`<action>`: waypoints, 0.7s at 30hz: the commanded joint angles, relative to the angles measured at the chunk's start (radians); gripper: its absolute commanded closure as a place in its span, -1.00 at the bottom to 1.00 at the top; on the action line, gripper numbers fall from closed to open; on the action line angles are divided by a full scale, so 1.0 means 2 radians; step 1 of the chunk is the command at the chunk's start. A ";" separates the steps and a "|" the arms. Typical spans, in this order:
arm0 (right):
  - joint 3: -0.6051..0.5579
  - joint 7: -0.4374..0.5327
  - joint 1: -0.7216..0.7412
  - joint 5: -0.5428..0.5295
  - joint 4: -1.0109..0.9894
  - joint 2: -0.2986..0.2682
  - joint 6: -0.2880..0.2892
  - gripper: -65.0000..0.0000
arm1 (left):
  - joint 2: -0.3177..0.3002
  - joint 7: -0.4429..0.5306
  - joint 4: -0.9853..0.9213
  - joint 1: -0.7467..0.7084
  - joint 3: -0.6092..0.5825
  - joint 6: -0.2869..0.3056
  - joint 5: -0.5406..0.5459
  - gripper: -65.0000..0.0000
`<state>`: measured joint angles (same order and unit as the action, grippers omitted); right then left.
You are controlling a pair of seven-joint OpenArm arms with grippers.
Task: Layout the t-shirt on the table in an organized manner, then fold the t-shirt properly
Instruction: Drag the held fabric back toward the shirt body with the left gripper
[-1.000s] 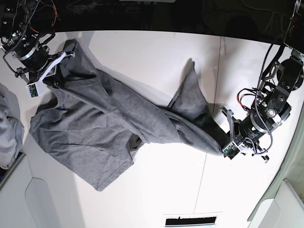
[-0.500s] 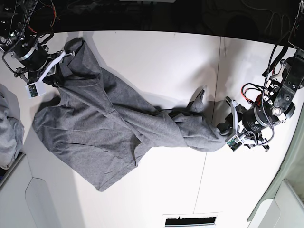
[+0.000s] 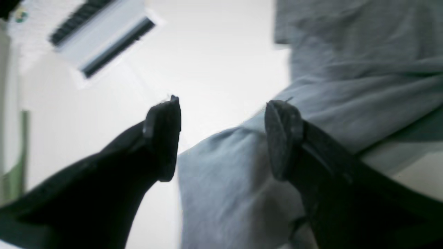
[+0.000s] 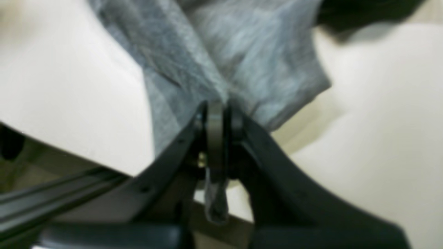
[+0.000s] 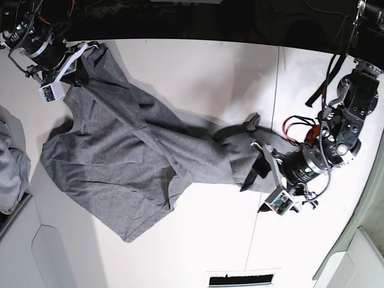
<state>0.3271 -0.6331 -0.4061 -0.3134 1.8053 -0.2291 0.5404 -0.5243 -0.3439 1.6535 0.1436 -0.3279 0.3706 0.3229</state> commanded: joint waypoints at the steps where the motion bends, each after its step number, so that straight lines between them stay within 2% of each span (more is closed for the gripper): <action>1: 0.003 0.007 -0.004 -0.005 0.008 -0.004 0.005 1.00 | 0.004 0.007 -0.001 0.012 0.005 -0.005 0.002 -0.24; 4: 0.003 0.006 -0.017 -0.006 0.008 -0.004 0.005 1.00 | 0.030 0.009 -0.033 0.013 -0.014 -0.005 0.001 -0.24; 12: 0.003 0.003 -0.036 -0.006 0.008 -0.004 0.007 1.00 | 0.063 0.034 -0.128 0.046 -0.077 -0.010 -0.040 -0.24; 15: 0.003 0.003 -0.043 -0.006 0.008 -0.004 0.007 1.00 | 0.078 0.033 -0.165 0.068 -0.083 -0.023 -0.039 -0.24; 21: 0.003 0.003 -0.044 -0.012 0.008 -0.004 0.007 1.00 | 0.105 0.026 -0.255 0.109 -0.083 -0.022 -0.036 -0.24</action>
<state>0.3271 -0.6369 -0.4927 -0.3233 1.8053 -0.2298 0.5468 -0.3103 -0.3088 1.1278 0.3340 -0.4999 0.3302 0.2447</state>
